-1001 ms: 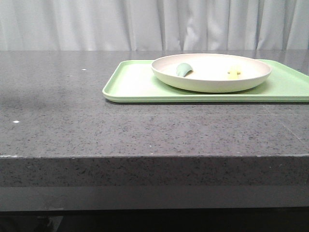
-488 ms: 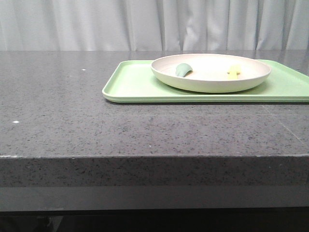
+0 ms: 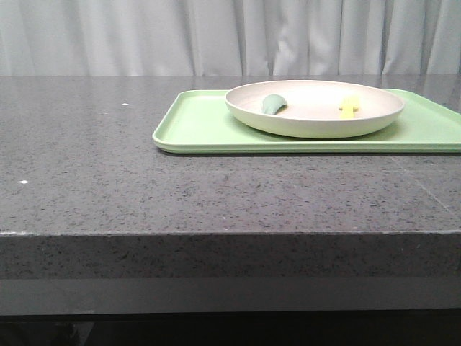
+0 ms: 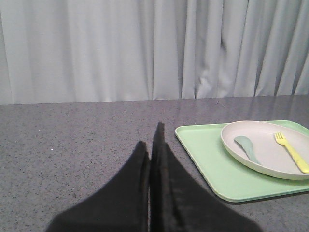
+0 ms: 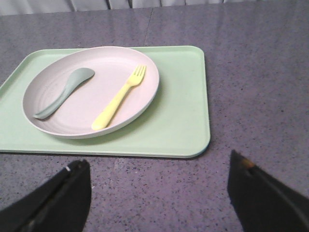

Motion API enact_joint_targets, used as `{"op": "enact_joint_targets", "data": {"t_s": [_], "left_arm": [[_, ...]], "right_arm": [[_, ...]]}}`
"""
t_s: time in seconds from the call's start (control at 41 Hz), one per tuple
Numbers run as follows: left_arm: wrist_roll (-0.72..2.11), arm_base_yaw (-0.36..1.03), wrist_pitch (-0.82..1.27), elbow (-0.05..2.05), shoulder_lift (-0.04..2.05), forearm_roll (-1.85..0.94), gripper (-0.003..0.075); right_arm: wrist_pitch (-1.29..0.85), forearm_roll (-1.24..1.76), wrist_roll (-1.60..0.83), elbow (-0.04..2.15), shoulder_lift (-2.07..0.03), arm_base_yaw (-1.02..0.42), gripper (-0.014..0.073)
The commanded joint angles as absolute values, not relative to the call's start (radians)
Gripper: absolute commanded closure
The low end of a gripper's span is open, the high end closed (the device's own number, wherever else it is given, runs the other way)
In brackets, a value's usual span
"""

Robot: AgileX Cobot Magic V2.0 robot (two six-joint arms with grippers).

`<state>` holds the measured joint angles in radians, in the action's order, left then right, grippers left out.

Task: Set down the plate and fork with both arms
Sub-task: 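Move the right gripper above the yellow fork on the plate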

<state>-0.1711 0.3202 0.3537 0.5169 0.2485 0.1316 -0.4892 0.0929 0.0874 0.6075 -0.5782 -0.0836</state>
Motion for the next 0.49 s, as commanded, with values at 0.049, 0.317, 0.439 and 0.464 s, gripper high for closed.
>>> {"op": "enact_joint_targets", "data": {"t_s": [0.049, 0.317, 0.439, 0.464], "left_arm": [[-0.183, 0.317, 0.272, 0.539, 0.256, 0.135, 0.0738], [-0.183, 0.317, 0.272, 0.539, 0.256, 0.135, 0.0738], [-0.183, 0.317, 0.272, 0.539, 0.256, 0.135, 0.0738], [-0.183, 0.317, 0.272, 0.539, 0.256, 0.135, 0.0738]], "right_arm": [[-0.495, 0.131, 0.085, 0.766, -0.739, -0.085, -0.0009], [-0.681, 0.148, 0.085, 1.052, -1.097, -0.131, -0.0009], [-0.714, 0.148, 0.099, 1.181, -1.259, -0.197, -0.0009], [-0.724, 0.148, 0.107, 1.212, -1.295, -0.207, -0.0009]]}}
